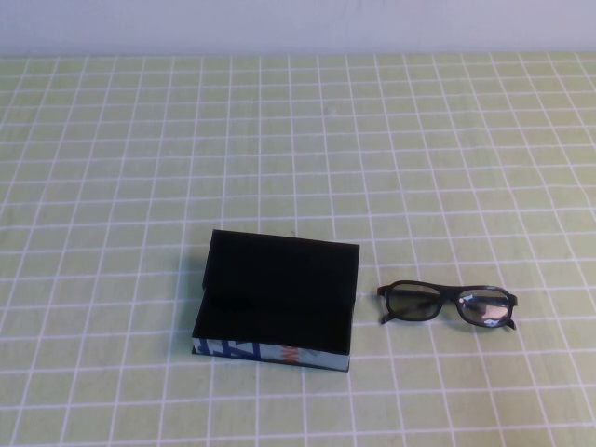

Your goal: Return glasses to glasses case

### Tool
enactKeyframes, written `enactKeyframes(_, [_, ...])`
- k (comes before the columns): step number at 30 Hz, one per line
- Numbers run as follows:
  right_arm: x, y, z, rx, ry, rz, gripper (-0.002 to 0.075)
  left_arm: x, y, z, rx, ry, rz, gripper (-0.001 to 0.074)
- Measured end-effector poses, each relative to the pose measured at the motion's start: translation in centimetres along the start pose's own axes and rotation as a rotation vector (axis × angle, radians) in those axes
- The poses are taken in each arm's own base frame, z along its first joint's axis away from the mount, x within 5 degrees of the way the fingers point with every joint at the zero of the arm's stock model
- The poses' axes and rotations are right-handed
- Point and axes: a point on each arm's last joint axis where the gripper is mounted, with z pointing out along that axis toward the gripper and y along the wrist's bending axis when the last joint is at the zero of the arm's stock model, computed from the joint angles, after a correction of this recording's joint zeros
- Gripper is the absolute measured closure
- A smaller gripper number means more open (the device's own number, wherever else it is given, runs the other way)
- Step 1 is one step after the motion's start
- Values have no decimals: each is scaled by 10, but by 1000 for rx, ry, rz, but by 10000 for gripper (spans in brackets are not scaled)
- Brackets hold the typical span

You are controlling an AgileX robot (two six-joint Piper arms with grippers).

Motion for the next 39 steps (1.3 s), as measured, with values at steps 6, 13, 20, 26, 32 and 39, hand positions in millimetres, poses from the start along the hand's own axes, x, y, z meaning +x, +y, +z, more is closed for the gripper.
enactKeyframes(6, [-6,0,0,1,-68,7,743,-9,0,-1,-1,-95,-2,738])
enactKeyframes(13, [-28,0,-5,-19,-311,141,743,-29,0,-5,6,-328,-43,738])
enactKeyframes(20, [-87,12,5,-102,-457,348,743,-90,-6,-4,59,-548,-172,738])
enactKeyframes(26, [-149,34,19,-133,-204,467,743,-164,-18,2,86,-512,-169,738])
enactKeyframes(32, [-165,48,58,-65,157,345,743,-198,-27,37,80,-222,-147,738])
enactKeyframes(39, [-121,45,103,-5,514,122,743,-156,-29,96,29,297,-120,738])
